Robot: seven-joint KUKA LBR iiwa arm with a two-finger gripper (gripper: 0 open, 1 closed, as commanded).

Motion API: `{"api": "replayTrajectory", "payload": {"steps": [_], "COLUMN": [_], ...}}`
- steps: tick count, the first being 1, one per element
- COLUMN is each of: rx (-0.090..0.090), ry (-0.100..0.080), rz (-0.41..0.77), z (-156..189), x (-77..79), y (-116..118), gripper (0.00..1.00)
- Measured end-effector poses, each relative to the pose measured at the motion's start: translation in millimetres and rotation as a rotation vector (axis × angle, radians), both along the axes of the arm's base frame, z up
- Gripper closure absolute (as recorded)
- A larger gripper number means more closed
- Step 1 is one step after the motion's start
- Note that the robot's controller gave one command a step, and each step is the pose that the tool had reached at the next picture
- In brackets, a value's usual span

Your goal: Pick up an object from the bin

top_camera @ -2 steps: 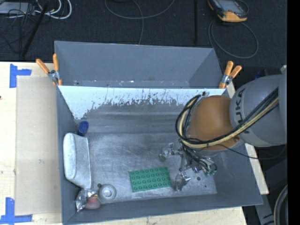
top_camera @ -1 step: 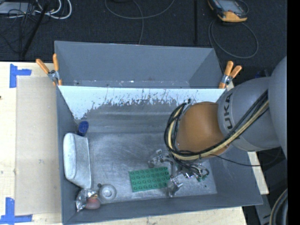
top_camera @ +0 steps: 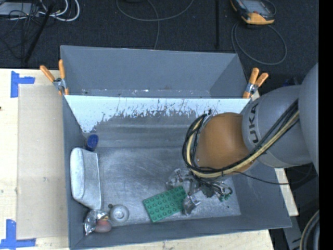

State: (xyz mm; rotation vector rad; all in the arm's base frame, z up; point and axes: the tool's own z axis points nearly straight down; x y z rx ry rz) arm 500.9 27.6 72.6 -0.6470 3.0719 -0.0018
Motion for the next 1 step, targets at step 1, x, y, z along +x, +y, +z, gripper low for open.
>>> {"api": "replayTrajectory", "payload": {"steps": [1], "rx": [0.001], "ry": [-0.005], "rz": [0.008], "z": [140.2], "x": [-1.6], "y": [-8.8], "gripper": [1.00]}}
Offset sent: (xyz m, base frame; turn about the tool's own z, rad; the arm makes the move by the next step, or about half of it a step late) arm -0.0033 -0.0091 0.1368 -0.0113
